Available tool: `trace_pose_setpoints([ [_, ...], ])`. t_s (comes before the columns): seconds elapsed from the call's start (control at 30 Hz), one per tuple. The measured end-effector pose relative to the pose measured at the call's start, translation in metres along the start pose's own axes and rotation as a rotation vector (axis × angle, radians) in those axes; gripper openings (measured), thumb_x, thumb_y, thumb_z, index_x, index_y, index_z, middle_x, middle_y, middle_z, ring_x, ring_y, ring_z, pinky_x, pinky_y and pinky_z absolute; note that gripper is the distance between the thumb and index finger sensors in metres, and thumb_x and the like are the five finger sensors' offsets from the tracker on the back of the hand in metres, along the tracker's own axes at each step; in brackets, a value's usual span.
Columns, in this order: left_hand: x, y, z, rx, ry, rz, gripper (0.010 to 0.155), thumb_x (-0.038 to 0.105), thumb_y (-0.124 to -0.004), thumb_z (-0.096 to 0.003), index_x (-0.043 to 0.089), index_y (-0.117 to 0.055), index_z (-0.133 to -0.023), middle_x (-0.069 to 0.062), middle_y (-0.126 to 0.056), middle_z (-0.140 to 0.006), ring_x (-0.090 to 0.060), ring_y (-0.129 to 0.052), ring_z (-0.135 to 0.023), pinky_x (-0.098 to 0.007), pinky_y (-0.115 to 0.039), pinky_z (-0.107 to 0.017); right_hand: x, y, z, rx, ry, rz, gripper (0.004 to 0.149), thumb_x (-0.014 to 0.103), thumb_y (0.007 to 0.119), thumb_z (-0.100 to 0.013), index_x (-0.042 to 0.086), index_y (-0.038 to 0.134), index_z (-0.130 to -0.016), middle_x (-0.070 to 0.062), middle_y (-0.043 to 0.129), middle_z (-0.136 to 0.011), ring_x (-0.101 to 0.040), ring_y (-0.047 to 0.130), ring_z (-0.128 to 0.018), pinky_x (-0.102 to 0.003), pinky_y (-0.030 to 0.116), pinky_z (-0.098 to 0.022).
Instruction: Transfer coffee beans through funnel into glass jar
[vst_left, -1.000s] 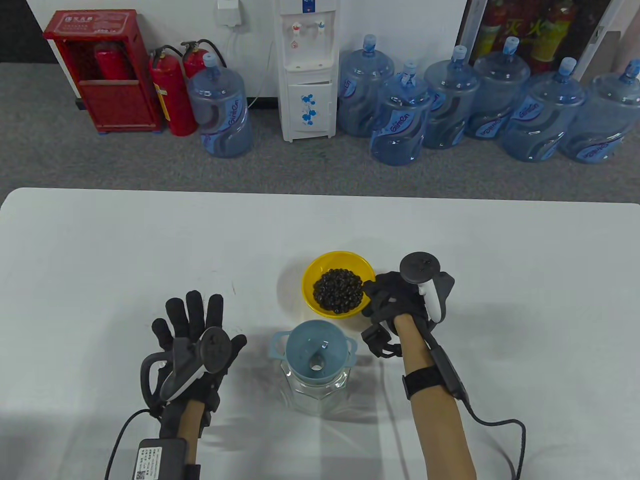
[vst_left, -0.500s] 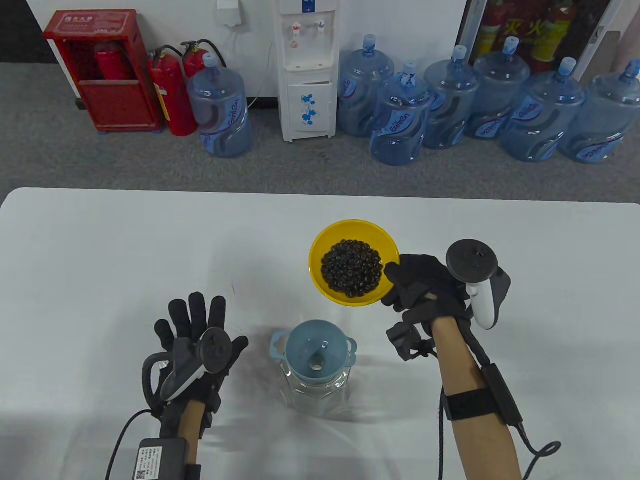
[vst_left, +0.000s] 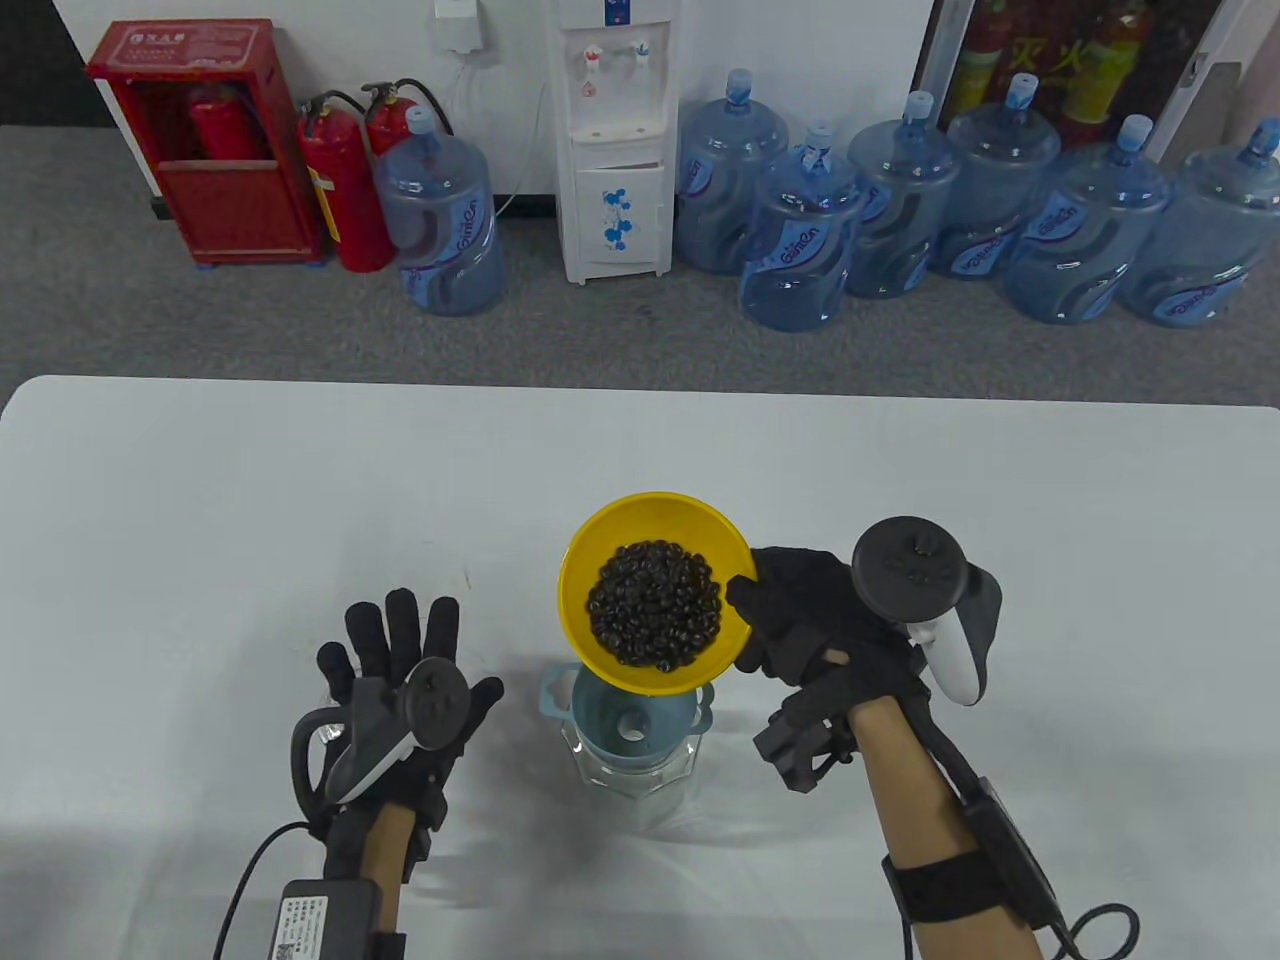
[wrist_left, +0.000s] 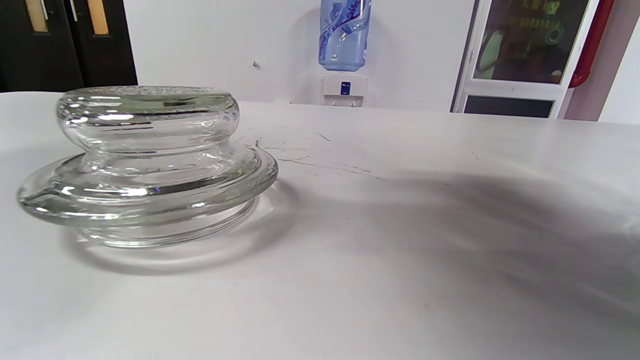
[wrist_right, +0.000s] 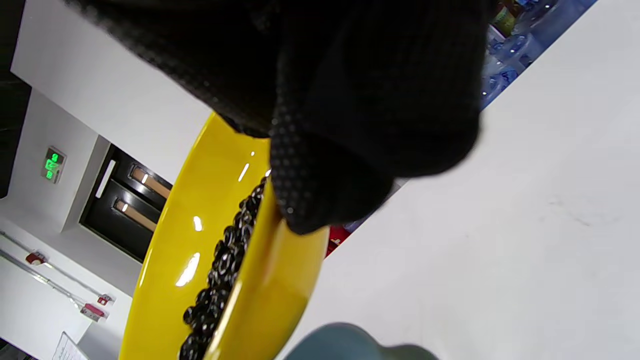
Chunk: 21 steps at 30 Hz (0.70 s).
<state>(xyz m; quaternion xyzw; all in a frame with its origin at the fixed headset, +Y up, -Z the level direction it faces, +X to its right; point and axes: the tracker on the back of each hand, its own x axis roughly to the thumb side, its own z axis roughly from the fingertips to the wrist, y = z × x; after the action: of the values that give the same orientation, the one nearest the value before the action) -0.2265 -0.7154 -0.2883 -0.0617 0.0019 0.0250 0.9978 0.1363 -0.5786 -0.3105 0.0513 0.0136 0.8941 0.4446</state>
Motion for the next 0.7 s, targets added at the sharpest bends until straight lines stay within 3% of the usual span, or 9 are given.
trace_pose_setpoints([
  [0.7, -0.001, 0.001, 0.002, 0.026, 0.003, 0.002, 0.082, 0.07, -0.043, -0.0517, 0.032, -0.005, -0.114, -0.011, 0.005, -0.118, -0.046, 0.008, -0.106, -0.066, -0.007, -0.07, 0.008, 0.023, 0.021, -0.114, -0.17, 0.188, 0.047, 0.027, 0.091, -0.059, -0.005, 0.083, -0.094, -0.025, 0.098, -0.071, -0.018, 0.113, -0.04, -0.028, 0.102, -0.027],
])
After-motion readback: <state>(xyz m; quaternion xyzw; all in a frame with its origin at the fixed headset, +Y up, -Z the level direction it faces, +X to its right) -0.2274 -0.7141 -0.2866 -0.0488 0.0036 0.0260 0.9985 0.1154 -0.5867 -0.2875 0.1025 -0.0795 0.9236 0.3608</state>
